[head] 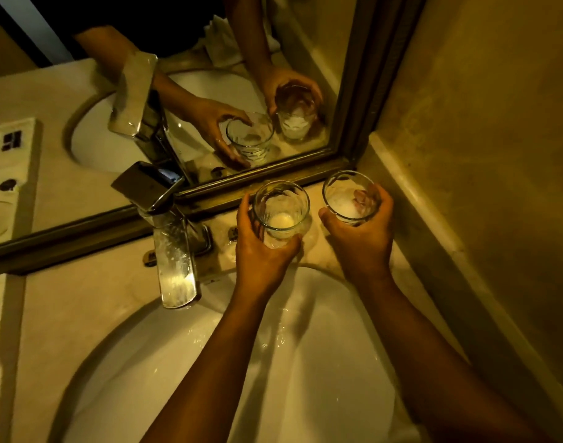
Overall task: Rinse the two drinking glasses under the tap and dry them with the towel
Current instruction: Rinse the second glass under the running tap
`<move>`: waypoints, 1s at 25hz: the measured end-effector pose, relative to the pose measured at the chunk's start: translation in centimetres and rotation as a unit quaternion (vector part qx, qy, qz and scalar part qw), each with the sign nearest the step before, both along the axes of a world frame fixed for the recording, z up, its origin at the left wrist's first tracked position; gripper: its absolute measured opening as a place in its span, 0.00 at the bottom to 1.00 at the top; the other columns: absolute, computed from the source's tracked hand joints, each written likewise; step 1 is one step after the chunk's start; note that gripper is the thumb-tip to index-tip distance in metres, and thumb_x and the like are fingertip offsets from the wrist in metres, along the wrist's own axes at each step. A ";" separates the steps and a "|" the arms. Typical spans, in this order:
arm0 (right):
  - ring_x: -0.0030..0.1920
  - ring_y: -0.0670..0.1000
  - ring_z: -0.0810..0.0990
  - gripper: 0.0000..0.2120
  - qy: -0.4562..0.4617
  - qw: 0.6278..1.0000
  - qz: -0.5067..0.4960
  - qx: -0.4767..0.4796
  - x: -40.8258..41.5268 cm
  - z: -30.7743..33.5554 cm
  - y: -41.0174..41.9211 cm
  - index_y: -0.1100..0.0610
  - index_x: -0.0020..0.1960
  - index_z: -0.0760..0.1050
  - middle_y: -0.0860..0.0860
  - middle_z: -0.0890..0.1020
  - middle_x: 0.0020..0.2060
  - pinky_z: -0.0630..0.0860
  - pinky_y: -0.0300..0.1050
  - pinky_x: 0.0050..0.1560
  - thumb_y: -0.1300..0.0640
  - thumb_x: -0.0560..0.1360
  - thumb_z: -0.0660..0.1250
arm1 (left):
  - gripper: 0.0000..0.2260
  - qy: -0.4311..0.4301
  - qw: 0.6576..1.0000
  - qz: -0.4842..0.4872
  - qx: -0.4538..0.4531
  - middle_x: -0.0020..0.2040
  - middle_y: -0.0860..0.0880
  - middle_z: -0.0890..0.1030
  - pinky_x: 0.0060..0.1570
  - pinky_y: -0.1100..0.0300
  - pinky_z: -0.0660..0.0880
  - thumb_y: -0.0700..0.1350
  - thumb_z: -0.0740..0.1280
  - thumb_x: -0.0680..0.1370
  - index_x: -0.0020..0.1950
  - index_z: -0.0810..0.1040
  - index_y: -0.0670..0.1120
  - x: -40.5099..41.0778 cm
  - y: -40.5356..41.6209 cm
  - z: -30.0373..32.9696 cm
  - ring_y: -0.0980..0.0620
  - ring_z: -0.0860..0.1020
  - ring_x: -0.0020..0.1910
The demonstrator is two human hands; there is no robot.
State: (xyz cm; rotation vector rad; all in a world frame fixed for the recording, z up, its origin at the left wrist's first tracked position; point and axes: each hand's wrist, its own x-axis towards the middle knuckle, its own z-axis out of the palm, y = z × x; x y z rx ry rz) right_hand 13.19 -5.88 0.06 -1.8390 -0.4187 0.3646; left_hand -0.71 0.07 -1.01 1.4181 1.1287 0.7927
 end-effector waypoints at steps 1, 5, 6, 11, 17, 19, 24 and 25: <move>0.67 0.50 0.73 0.45 -0.005 1.000 0.015 0.002 -0.5 0.4 -0.6 0.52 0.73 0.63 0.51 0.74 0.67 0.75 0.49 0.66 0.51 0.62 0.82 | 0.49 -0.011 1.000 -0.003 -0.010 0.74 0.53 0.69 0.69 0.60 0.69 0.37 0.79 0.69 0.81 0.54 0.54 -0.5 -0.5 0.0 0.57 0.69 0.73; 0.63 0.45 0.73 0.48 0.007 0.998 0.057 0.032 -3.5 2.2 -3.5 0.47 0.75 0.59 0.42 0.72 0.62 0.75 0.44 0.62 0.53 0.63 0.82 | 0.32 0.010 0.997 0.076 -0.015 0.74 0.52 0.72 0.70 0.54 0.70 0.39 0.71 0.77 0.77 0.63 0.55 -3.4 -3.8 0.3 0.55 0.70 0.73; 0.62 0.44 0.73 0.49 0.012 0.997 0.063 0.034 -4.5 2.7 -4.5 0.45 0.76 0.58 0.40 0.72 0.60 0.75 0.44 0.62 0.53 0.63 0.82 | 0.24 0.034 0.995 0.096 0.011 0.70 0.53 0.76 0.67 0.55 0.73 0.41 0.70 0.78 0.73 0.70 0.54 -4.3 -4.7 0.6 0.55 0.74 0.69; 0.59 0.48 0.78 0.50 0.036 0.987 0.151 0.031 -9.8 2.7 -8.2 0.38 0.75 0.56 0.49 0.78 0.60 0.79 0.49 0.58 0.48 0.62 0.81 | 0.11 -0.047 0.984 0.101 -0.139 0.42 0.44 0.85 0.36 0.58 0.81 0.38 0.60 0.82 0.48 0.82 0.43 -7.4 -7.6 2.2 0.51 0.85 0.36; 0.58 0.43 0.77 0.36 0.023 0.948 0.311 -0.057 -15.4 0.8 -8.6 0.45 0.68 0.68 0.43 0.76 0.60 0.78 0.43 0.59 0.46 0.64 0.79 | 0.22 -0.286 0.826 0.060 -0.482 0.57 0.40 0.85 0.48 0.50 0.82 0.57 0.60 0.81 0.62 0.81 0.42 -11.5 -7.8 -0.3 0.42 0.85 0.53; 0.59 0.43 0.77 0.33 0.000 0.929 0.359 -0.089 -16.8 0.1 -8.2 0.45 0.67 0.69 0.43 0.75 0.60 0.78 0.41 0.58 0.43 0.66 0.77 | 0.22 -0.300 0.814 0.074 -0.492 0.56 0.41 0.84 0.51 0.51 0.81 0.57 0.64 0.78 0.63 0.80 0.42 -12.8 -7.5 -1.3 0.44 0.84 0.53; 0.67 0.52 0.70 0.22 -0.339 0.833 0.421 -0.117 -18.0 -1.5 -6.2 0.49 0.62 0.76 0.52 0.73 0.67 0.72 0.46 0.61 0.42 0.71 0.67 | 0.21 -0.324 0.803 0.140 -0.480 0.54 0.41 0.85 0.45 0.52 0.83 0.57 0.65 0.79 0.64 0.80 0.44 -14.4 -6.4 -3.2 0.45 0.85 0.51; 0.64 0.52 0.73 0.17 -0.383 0.814 0.427 -0.093 -17.8 -1.6 -5.7 0.49 0.58 0.78 0.52 0.77 0.63 0.72 0.47 0.58 0.44 0.72 0.68 | 0.22 -0.321 0.805 0.146 -0.476 0.55 0.41 0.85 0.46 0.52 0.82 0.58 0.65 0.79 0.65 0.80 0.44 -14.7 -6.0 -3.8 0.45 0.85 0.52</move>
